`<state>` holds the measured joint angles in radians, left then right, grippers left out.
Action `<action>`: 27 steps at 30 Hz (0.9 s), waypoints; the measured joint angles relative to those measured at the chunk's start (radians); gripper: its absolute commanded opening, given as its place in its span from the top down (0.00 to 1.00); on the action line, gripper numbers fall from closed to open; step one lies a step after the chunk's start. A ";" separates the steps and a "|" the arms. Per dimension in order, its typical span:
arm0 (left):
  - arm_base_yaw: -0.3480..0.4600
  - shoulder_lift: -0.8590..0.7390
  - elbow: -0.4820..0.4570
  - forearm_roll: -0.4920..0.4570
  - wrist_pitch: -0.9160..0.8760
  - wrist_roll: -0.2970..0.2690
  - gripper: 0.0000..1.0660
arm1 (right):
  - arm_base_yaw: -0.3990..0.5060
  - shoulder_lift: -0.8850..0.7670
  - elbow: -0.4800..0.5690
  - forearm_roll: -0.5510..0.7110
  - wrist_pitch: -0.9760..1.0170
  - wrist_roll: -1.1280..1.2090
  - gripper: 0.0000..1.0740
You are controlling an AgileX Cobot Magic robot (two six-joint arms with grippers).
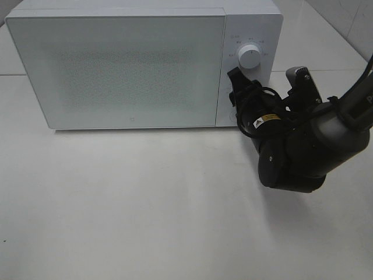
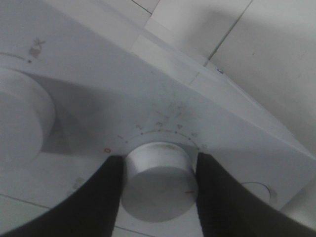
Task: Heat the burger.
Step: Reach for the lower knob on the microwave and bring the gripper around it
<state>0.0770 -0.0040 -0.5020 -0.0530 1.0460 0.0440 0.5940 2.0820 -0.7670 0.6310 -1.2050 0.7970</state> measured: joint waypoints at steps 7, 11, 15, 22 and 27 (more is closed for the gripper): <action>0.000 0.000 0.000 0.000 0.000 0.000 0.06 | 0.000 0.000 0.001 0.001 0.000 0.134 1.00; 0.000 0.000 0.000 0.000 0.000 0.000 0.06 | 0.000 0.001 0.001 0.002 0.000 0.259 1.00; 0.000 0.000 0.000 0.000 0.000 0.000 0.06 | 0.000 0.001 0.001 0.004 0.001 0.355 1.00; 0.000 0.000 0.000 0.000 0.000 0.000 0.06 | 0.000 0.002 0.001 0.008 0.001 0.547 1.00; 0.000 0.000 0.000 0.000 0.000 0.000 0.06 | 0.001 0.002 0.001 0.016 0.001 0.699 1.00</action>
<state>0.0770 -0.0040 -0.5020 -0.0530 1.0460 0.0440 0.5950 2.0840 -0.7660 0.6470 -1.2040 1.4960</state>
